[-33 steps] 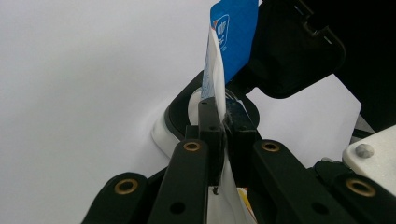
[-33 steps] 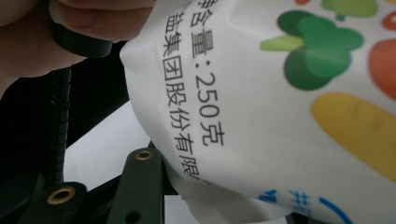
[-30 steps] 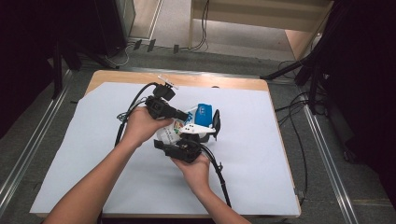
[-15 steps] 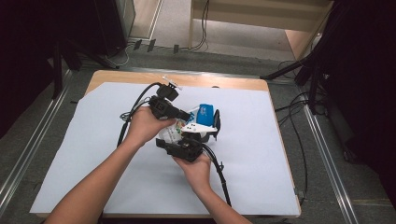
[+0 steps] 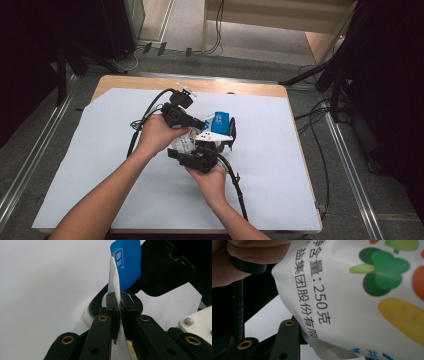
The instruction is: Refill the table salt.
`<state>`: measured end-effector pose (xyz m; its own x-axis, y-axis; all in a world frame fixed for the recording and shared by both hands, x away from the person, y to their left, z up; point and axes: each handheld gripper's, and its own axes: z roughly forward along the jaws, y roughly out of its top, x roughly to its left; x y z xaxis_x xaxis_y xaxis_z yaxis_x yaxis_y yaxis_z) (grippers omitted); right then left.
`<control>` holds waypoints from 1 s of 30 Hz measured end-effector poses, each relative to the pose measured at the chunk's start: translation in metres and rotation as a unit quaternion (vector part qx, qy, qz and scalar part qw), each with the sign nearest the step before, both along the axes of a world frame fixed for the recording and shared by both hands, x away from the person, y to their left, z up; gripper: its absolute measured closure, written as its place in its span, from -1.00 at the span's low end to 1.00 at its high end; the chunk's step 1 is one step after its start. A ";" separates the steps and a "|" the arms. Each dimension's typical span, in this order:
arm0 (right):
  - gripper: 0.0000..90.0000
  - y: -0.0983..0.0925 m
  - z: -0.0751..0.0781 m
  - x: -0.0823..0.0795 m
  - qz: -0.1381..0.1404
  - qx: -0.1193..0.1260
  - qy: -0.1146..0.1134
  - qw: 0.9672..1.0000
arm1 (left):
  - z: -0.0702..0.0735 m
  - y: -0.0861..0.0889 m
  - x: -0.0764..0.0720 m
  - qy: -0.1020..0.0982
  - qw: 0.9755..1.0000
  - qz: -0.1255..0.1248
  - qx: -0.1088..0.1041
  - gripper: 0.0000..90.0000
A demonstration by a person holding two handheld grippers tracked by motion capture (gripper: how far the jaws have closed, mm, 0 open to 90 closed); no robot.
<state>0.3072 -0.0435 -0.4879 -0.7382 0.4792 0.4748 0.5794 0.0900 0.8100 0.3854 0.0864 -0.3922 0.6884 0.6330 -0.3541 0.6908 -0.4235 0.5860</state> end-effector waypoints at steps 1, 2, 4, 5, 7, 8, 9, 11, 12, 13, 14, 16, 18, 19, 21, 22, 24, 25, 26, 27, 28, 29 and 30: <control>0.41 0.000 0.000 0.000 0.000 0.000 0.000 1.000 | 0.000 0.000 0.000 0.000 1.000 0.000 0.000 0.96; 0.41 0.000 0.000 0.000 0.000 0.001 0.000 1.000 | 0.000 0.000 0.000 0.000 1.000 -0.001 0.000 0.96; 0.41 0.000 0.000 0.000 -0.001 0.001 -0.001 1.000 | 0.000 0.000 0.000 -0.001 1.000 0.000 0.000 0.96; 0.41 -0.001 0.000 0.000 -0.002 0.001 0.000 1.000 | 0.000 0.000 0.000 -0.001 1.000 -0.001 0.001 0.96; 0.42 -0.001 0.000 0.000 -0.002 0.000 -0.001 1.000 | -0.001 -0.001 0.001 0.000 1.000 -0.001 -0.001 0.96; 0.42 -0.001 0.000 0.000 -0.002 0.000 -0.002 1.000 | -0.001 -0.001 0.001 0.000 1.000 -0.002 -0.001 0.96; 0.42 -0.001 0.000 0.000 -0.003 0.001 -0.002 1.000 | -0.001 -0.001 0.001 -0.001 1.000 -0.001 -0.001 0.96; 0.42 -0.002 0.000 0.000 -0.003 0.000 -0.001 1.000 | -0.001 -0.002 0.001 -0.001 1.000 -0.002 -0.001 0.96; 0.42 -0.002 0.000 0.001 -0.003 0.000 -0.003 1.000 | -0.002 -0.002 0.001 -0.002 1.000 -0.002 -0.001 0.96; 0.42 -0.002 0.000 0.001 -0.003 0.000 -0.003 1.000 | -0.002 -0.002 0.002 0.000 1.000 -0.002 -0.002 0.96; 0.42 -0.002 -0.001 0.001 -0.004 0.000 -0.003 1.000 | -0.002 -0.002 0.002 0.000 1.000 -0.002 -0.004 0.96; 0.42 -0.002 -0.001 0.001 -0.004 0.000 -0.002 1.000 | -0.003 -0.003 0.002 0.001 1.000 -0.001 -0.004 0.96; 0.42 -0.002 -0.001 0.001 -0.005 0.000 -0.001 1.000 | -0.003 -0.003 0.002 0.001 1.000 -0.002 -0.004 0.96; 0.42 -0.002 -0.001 0.001 -0.006 0.000 -0.001 1.000 | -0.003 -0.003 0.002 0.001 1.000 -0.002 -0.004 0.96; 0.42 -0.002 -0.002 0.001 -0.006 -0.001 -0.002 1.000 | -0.003 -0.003 0.002 0.002 1.000 -0.002 -0.004 0.96; 0.42 -0.002 -0.002 0.001 -0.007 -0.001 -0.002 1.000 | -0.003 -0.003 0.002 0.002 1.000 -0.002 -0.004 0.96; 0.42 -0.002 -0.002 0.001 -0.007 -0.001 -0.002 1.000 | -0.003 -0.003 0.003 0.002 1.000 -0.002 -0.003 0.96; 0.42 -0.002 -0.002 0.002 -0.007 -0.001 -0.002 1.000 | -0.003 -0.003 0.003 0.002 1.000 -0.002 -0.003 0.96; 0.43 -0.002 -0.002 0.002 -0.007 -0.001 -0.003 1.000 | -0.003 -0.003 0.003 0.001 1.000 -0.002 -0.003 0.96; 0.43 -0.002 -0.002 0.002 -0.007 -0.001 -0.002 1.000 | -0.003 -0.003 0.003 0.001 1.000 -0.003 -0.003 0.96; 0.43 -0.003 -0.002 0.002 -0.007 -0.001 -0.002 1.000 | -0.003 -0.003 0.003 0.001 1.000 -0.003 -0.003 0.96; 0.43 -0.003 -0.002 0.002 -0.008 -0.002 -0.002 1.000 | -0.004 -0.004 0.003 0.001 1.000 -0.003 -0.004 0.96; 0.43 -0.003 -0.002 0.002 -0.008 -0.002 -0.002 1.000 | -0.004 -0.003 0.003 0.001 1.000 -0.004 -0.004 0.96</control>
